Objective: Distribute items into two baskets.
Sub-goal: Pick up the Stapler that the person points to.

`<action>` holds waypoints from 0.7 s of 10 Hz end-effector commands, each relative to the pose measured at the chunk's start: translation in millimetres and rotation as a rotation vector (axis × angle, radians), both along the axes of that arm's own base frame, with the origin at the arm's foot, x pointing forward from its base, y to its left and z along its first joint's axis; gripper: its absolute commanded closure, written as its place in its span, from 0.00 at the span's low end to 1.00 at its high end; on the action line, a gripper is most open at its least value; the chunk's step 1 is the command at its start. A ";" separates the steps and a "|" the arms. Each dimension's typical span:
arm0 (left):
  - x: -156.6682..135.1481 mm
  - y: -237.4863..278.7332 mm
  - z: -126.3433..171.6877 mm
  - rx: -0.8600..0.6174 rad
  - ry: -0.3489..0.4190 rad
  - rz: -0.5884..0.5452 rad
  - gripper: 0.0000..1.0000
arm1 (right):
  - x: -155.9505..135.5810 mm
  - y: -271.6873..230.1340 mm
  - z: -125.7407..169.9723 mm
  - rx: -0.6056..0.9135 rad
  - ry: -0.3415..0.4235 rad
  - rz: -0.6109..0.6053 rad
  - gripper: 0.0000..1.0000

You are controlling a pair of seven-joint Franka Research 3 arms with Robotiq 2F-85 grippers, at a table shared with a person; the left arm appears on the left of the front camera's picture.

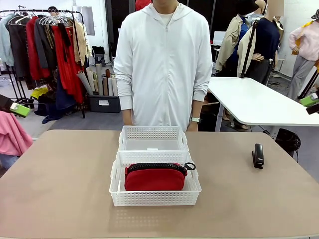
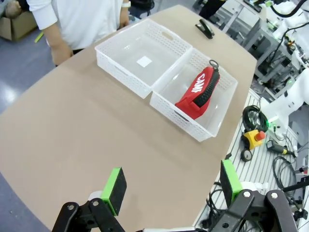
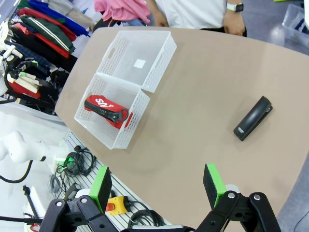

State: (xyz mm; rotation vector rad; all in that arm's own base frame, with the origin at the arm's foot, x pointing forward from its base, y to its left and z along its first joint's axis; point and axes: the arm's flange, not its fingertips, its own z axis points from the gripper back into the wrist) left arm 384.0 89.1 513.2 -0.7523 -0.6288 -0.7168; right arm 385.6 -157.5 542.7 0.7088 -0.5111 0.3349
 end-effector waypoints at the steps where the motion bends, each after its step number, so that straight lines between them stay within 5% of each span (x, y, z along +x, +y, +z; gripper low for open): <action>1: 0.2 -0.7 -5.5 -0.043 -0.021 -0.018 0.00 | 0.6 1.9 1.2 0.003 -0.013 0.003 0.00; 7: -0.2 -0.6 -0.4 -0.008 -0.001 -0.005 0.00 | 0.6 1.9 1.2 0.003 -0.013 0.003 0.00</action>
